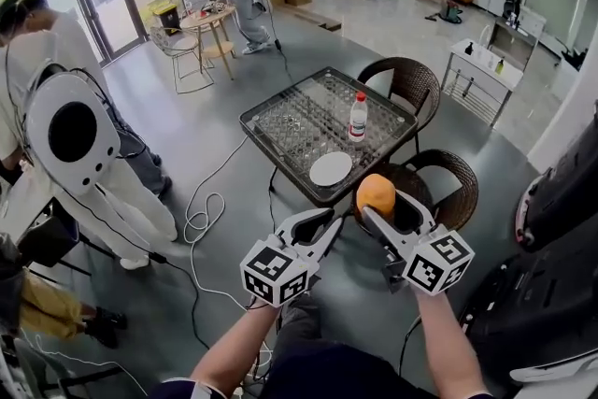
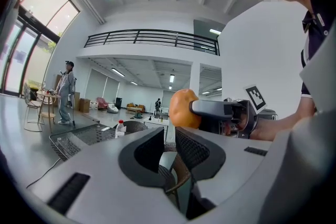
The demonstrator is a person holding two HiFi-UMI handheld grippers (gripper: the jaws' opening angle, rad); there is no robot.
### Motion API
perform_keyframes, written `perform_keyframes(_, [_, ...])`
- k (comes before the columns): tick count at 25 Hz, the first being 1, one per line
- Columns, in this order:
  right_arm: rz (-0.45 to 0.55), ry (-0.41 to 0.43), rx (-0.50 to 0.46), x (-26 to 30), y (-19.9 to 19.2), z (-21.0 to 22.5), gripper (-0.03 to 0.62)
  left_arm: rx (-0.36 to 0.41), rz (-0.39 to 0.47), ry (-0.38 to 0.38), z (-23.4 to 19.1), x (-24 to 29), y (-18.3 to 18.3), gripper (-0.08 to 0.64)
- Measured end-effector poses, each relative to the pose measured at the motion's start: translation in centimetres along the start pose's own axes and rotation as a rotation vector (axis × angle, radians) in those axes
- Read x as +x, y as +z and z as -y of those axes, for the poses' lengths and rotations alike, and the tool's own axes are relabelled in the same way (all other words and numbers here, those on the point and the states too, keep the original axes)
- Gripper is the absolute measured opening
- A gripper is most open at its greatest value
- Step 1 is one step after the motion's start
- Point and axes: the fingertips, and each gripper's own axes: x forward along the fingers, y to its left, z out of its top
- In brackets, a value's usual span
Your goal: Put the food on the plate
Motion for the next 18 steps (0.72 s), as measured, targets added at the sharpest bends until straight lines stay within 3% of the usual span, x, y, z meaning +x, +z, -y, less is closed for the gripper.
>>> perform_keyframes(7, [-0.048, -0.025, 0.011, 7.1, -1.0, 3.9, 0.282, -0.051, -0.03, -0.02, -7.7, 3.1, -0.1, 0.075])
perform_keyframes(18, [-0.168, -0.164, 0.033, 16.9, -3.2, 10.2, 0.282, -0.12, -0.108, -0.074, -19.0, 7.2, -1.0, 0.075])
